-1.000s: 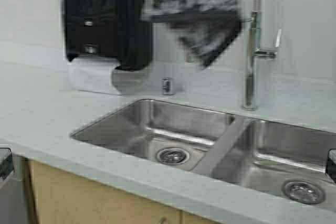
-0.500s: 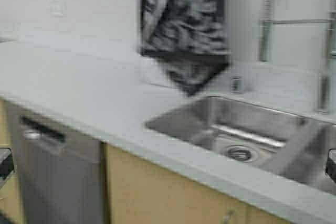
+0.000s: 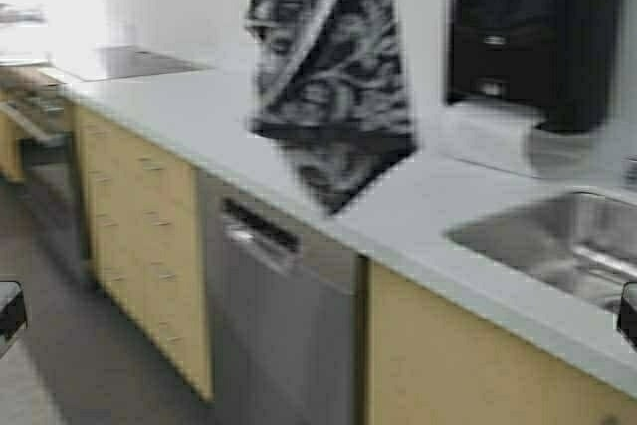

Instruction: Get the cloth and wipe up the spill under the wine glass

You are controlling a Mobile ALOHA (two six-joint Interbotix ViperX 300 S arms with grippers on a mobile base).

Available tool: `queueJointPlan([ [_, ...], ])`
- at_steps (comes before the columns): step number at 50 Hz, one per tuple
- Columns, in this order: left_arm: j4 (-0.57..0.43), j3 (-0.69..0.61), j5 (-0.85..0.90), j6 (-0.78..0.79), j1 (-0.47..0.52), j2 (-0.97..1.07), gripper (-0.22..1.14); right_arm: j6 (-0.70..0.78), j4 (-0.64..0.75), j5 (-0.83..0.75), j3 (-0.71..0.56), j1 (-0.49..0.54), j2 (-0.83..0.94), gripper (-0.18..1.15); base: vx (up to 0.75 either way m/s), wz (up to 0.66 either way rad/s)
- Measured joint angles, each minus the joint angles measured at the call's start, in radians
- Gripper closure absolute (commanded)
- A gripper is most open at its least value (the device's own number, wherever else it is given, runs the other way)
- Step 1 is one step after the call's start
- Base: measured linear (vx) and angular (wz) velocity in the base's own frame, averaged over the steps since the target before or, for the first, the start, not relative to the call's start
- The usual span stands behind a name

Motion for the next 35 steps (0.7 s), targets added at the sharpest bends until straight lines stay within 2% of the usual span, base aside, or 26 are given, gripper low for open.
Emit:
queueJointPlan([
  [20,0.002,-0.002,0.000,0.003,0.002,0.009,0.89,-0.002,0.000,-0.015,0.035,-0.071,0.000,0.91,-0.01,0.43],
  [35,0.003,-0.002,-0.002,0.000,0.002,0.011,0.89,0.000,0.002,-0.029,0.057,-0.077,-0.002,0.91,0.01,0.46],
])
